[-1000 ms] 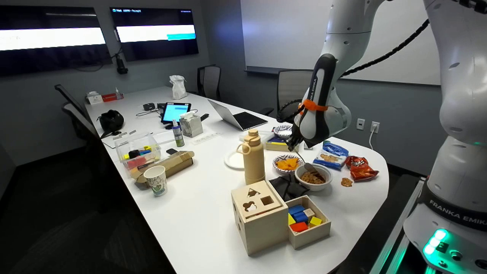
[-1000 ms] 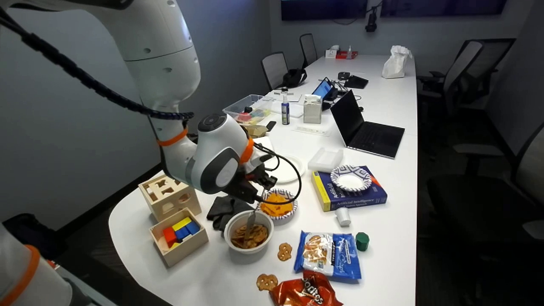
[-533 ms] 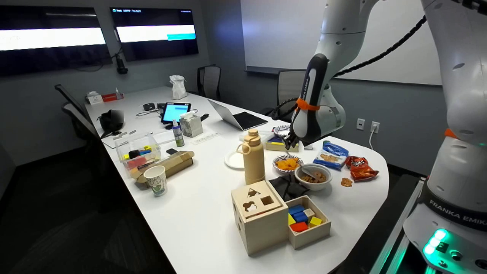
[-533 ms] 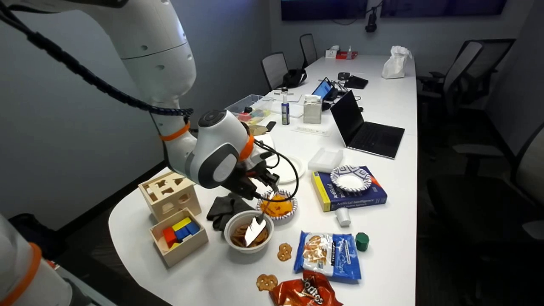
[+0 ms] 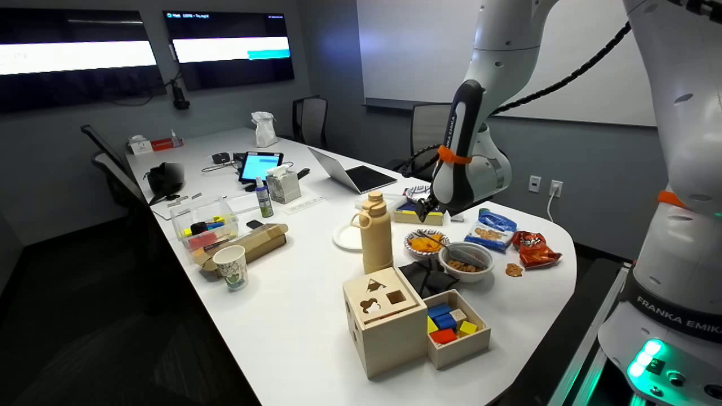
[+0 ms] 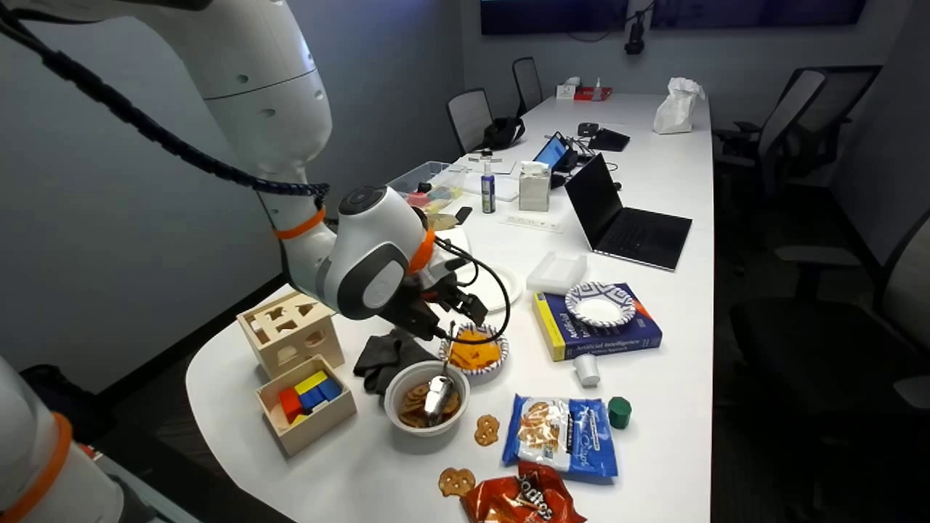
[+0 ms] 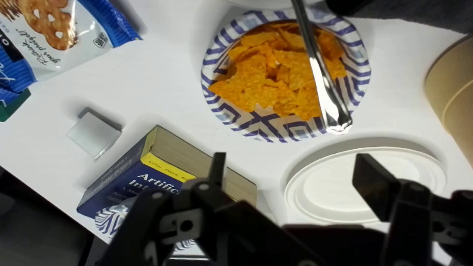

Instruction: Stir the contents in the bowl

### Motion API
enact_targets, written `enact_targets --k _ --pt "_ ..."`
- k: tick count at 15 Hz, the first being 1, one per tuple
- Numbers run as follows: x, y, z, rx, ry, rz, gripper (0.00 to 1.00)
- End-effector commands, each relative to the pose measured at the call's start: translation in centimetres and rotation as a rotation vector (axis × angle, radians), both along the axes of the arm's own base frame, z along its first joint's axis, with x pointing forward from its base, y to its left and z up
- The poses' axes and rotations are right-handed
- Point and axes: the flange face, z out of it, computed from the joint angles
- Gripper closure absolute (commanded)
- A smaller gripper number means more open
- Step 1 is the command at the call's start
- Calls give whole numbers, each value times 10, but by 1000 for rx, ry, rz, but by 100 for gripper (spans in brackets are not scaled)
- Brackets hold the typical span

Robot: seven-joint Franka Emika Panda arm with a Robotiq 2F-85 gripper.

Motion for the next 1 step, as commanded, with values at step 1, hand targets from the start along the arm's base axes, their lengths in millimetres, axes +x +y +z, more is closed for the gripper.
enact_targets --k 1 --pt "1 3 5 -4 10 6 0"
